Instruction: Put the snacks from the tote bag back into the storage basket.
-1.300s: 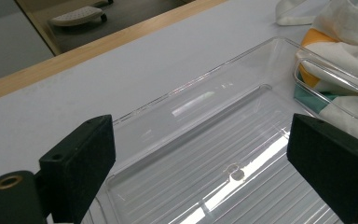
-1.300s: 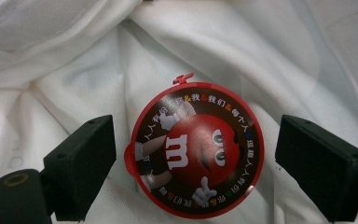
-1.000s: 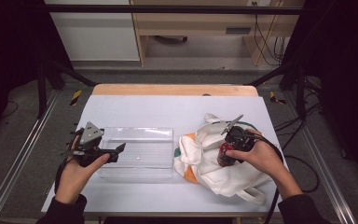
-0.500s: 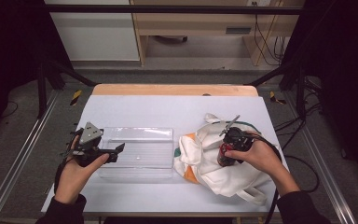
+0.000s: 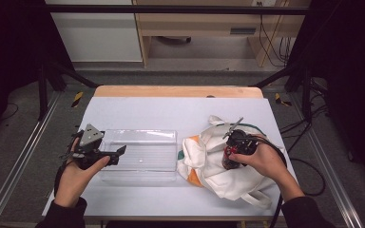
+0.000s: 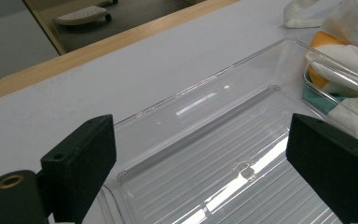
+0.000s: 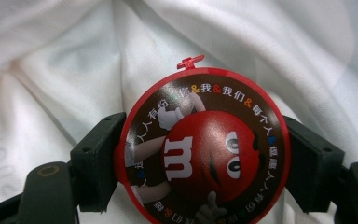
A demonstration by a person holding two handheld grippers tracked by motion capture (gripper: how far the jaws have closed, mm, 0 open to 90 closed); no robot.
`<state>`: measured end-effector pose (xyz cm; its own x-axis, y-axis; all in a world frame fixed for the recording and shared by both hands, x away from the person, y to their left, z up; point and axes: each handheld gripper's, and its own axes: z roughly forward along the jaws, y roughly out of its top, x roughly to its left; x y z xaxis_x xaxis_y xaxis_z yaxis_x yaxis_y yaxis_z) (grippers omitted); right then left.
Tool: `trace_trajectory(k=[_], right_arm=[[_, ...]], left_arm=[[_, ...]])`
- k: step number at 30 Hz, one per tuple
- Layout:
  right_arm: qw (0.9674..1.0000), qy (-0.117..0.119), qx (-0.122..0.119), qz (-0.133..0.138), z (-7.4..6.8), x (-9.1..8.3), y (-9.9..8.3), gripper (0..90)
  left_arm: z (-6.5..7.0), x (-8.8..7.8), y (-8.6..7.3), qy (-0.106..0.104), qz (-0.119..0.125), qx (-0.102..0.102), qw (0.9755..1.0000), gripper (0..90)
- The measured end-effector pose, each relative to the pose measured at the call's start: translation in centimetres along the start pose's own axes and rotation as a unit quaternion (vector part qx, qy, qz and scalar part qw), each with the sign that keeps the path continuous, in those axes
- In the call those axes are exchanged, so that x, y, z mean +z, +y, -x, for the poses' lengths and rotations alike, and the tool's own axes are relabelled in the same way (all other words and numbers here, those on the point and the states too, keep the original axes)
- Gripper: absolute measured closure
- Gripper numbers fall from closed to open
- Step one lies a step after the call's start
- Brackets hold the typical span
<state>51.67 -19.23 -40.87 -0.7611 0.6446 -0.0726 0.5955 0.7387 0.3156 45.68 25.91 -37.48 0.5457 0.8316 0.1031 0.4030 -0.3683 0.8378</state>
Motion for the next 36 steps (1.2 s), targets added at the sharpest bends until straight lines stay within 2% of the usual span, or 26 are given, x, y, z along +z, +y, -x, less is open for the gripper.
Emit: trace_trajectory(k=[5,10,15,19,21,28,34,36], right_arm=[[0.9994,-0.001,0.014,0.031,-0.7,-2.3,0.2,24.1],[0.9991,-0.011,0.022,0.033,-1.4,-3.5,0.3,24.1],[0.9989,-0.026,0.015,0.036,-2.4,-5.4,0.2,24.1],[0.9987,-0.028,0.01,0.042,-2.5,-6.3,0.3,24.2],[0.9986,-0.027,0.006,0.045,-2.7,-7.3,0.7,24.2],[0.9984,-0.03,-0.006,0.048,-3.4,-8.5,2.1,24.2],[0.998,-0.03,-0.028,0.047,-4.1,-8.7,4.5,24.2],[0.998,-0.028,-0.029,0.049,-4.2,-8.7,4.7,24.2]], left_arm=[[-0.3,-0.1,-0.1,0.002,-0.001,-0.004,1.0,8.4],[-0.2,-0.7,0.3,0.004,0.007,-0.005,0.9999,8.2],[-0.3,-0.8,0.3,0.004,0.01,-0.007,0.9999,8.2],[-0.6,-0.7,0.2,0.007,0.007,-0.008,0.9999,8.2],[-0.8,-0.7,0.1,0.008,0.004,-0.01,0.9999,8.2],[-1.4,-0.7,-0.2,0.012,0.005,-0.018,0.9998,8.2],[-1.7,-0.6,-0.4,0.012,0.004,-0.025,0.9996,7.4],[-1.9,-0.6,-0.5,0.012,0.009,-0.029,0.9995,7.3]])
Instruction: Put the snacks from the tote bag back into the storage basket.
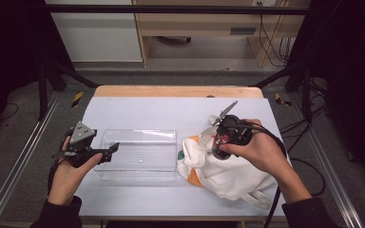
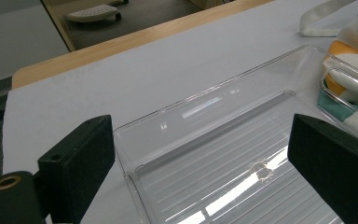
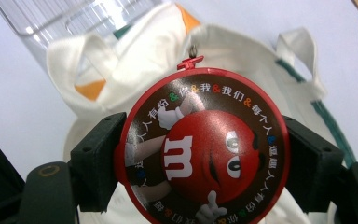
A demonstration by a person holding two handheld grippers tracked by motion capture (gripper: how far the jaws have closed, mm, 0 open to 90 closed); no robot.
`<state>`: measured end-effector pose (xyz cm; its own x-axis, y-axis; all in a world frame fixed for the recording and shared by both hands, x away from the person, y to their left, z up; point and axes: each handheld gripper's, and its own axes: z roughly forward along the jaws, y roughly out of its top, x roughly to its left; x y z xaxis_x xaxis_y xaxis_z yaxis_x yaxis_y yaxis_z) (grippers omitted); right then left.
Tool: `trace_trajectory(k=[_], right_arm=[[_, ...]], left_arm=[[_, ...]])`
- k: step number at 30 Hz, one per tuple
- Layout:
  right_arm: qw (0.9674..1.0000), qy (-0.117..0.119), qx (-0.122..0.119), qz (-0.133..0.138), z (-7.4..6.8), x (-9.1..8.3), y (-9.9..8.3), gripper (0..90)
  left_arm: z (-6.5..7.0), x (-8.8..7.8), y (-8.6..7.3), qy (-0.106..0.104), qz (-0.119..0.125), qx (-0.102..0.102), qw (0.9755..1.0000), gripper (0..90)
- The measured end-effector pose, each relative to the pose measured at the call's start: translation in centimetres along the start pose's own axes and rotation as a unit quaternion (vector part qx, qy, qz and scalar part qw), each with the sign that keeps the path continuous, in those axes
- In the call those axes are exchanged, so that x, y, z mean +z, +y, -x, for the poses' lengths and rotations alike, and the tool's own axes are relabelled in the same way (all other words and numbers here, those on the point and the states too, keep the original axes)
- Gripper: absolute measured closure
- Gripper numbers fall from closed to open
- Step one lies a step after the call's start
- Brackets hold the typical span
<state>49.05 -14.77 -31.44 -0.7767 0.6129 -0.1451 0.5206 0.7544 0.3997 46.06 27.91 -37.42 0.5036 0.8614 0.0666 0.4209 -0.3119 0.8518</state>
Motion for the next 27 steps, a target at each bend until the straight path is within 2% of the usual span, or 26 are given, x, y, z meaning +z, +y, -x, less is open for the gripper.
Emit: trace_trajectory(k=[9,15,22,27], right_arm=[[0.9997,0.01,-0.018,0.016,-0.6,0.0,3.1,24.2],[0.9993,0.011,-0.021,0.029,-0.6,-0.4,4.5,24.2],[0.999,0.016,-0.029,0.03,-0.6,0.3,5.7,24.2],[0.9983,0.022,-0.037,0.038,-0.7,0.6,6.4,24.2]], left_arm=[[-0.7,0.0,-0.3,0.006,0.002,-0.01,0.9999,7.3],[-0.9,-0.1,-0.3,0.009,0.003,-0.013,0.9999,7.3],[-1.2,-0.2,-0.4,0.014,0.005,-0.016,0.9998,7.3],[-0.7,0.1,-0.4,0.014,0.005,-0.015,0.9998,7.2]])
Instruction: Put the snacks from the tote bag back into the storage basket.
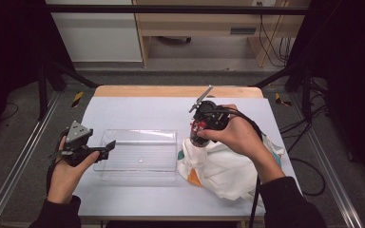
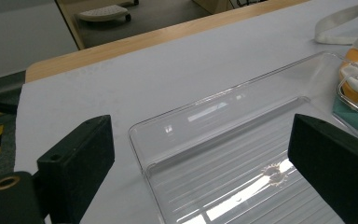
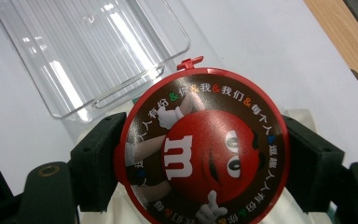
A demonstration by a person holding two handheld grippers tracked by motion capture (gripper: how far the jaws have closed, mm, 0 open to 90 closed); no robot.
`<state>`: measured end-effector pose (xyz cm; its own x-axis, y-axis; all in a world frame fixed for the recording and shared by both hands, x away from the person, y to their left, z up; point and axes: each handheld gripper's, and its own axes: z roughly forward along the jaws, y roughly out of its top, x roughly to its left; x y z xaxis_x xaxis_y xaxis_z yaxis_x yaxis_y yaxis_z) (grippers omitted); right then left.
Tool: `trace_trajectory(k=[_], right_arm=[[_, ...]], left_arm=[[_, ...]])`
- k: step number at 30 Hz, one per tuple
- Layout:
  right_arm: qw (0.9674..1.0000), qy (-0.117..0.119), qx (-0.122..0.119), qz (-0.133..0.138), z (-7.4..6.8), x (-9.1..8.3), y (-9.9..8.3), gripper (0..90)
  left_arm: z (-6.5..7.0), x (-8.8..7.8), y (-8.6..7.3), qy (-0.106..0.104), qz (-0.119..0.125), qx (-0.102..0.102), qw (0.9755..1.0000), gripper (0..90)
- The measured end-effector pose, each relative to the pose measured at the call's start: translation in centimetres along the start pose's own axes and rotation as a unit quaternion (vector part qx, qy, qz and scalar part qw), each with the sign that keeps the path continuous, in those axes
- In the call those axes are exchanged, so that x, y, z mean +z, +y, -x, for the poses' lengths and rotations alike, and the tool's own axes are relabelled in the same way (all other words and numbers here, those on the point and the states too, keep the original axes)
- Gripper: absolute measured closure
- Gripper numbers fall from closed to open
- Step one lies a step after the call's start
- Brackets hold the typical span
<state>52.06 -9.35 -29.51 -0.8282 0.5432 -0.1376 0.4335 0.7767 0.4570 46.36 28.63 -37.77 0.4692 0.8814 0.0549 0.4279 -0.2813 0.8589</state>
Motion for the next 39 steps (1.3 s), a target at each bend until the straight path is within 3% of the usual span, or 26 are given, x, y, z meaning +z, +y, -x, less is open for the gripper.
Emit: trace_trajectory(k=[12,21,39], right_arm=[[0.9998,0.006,-0.016,0.005,-0.6,0.9,1.8,24.2],[0.9995,0.01,-0.029,0.01,-1.0,1.8,3.5,24.2],[0.9986,0.022,-0.045,0.016,-2.0,3.7,5.3,24.2]], left_arm=[[-0.6,-0.3,-0.1,0.002,0.003,-0.007,1.0,7.1],[-1.3,-0.6,-0.3,0.015,0.012,-0.019,0.9996,7.8],[-2.2,-0.8,-0.6,0.02,0.013,-0.032,0.9992,7.7]])
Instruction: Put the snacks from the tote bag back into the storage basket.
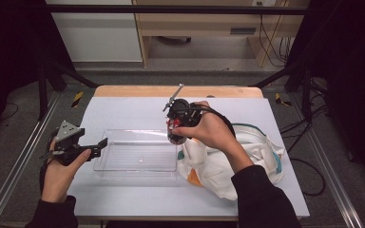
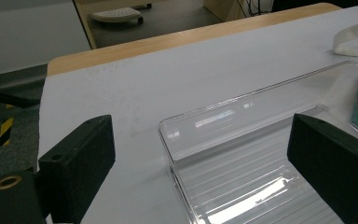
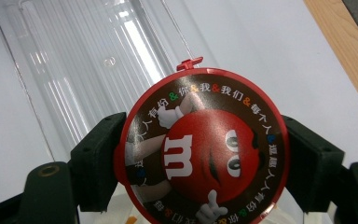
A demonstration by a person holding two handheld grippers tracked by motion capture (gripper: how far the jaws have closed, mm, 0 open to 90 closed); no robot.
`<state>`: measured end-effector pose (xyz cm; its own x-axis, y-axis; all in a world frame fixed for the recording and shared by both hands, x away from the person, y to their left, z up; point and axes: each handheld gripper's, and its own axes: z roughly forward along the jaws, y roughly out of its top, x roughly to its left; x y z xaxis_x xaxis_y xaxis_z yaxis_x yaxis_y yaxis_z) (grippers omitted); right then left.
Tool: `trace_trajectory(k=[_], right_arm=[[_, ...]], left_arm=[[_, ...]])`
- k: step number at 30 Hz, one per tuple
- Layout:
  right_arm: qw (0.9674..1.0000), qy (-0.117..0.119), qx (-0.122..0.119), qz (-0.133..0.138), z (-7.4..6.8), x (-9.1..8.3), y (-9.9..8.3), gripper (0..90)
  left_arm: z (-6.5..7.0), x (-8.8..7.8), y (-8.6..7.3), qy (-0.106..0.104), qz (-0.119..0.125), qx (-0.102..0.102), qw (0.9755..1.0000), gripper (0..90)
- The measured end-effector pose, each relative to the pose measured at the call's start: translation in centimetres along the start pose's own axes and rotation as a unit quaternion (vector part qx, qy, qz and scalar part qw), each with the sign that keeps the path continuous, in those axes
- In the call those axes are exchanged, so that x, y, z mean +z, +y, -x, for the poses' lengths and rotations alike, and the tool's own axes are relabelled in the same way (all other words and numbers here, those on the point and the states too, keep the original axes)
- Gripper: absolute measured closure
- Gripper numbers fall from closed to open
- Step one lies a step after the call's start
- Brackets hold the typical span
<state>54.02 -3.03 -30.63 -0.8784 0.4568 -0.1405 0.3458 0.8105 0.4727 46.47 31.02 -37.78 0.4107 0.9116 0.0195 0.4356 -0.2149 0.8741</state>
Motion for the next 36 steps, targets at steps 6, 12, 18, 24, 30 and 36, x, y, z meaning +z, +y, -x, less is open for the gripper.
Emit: trace_trajectory(k=[6,12,18,24,30,36], right_arm=[[1.0,0.002,0.002,0.002,0.1,0.3,0.5,24.2],[0.9999,0.008,-0.008,0.006,0.0,0.8,1.0,24.2],[0.9999,0.011,-0.012,0.005,-0.3,1.2,1.3,24.2],[0.9997,0.014,-0.014,0.012,-0.3,1.3,1.6,24.2],[0.9995,0.016,-0.023,0.013,-0.8,1.7,2.1,24.2],[0.9994,0.02,-0.026,0.01,-1.1,2.2,2.5,24.2]], left_arm=[[0.0,0.3,-0.2,-0.003,-0.003,-0.001,1.0,7.7],[-0.3,0.3,-0.3,0.0,-0.003,-0.005,1.0,7.6],[-0.4,0.2,-0.3,-0.002,-0.004,-0.006,1.0,7.7],[-0.5,0.3,-0.4,0.0,-0.003,-0.01,0.9999,7.7],[-0.7,0.1,-0.3,0.0,-0.001,-0.01,0.9999,7.6],[-0.7,0.1,-0.4,0.0,-0.001,-0.011,0.9999,7.7]])
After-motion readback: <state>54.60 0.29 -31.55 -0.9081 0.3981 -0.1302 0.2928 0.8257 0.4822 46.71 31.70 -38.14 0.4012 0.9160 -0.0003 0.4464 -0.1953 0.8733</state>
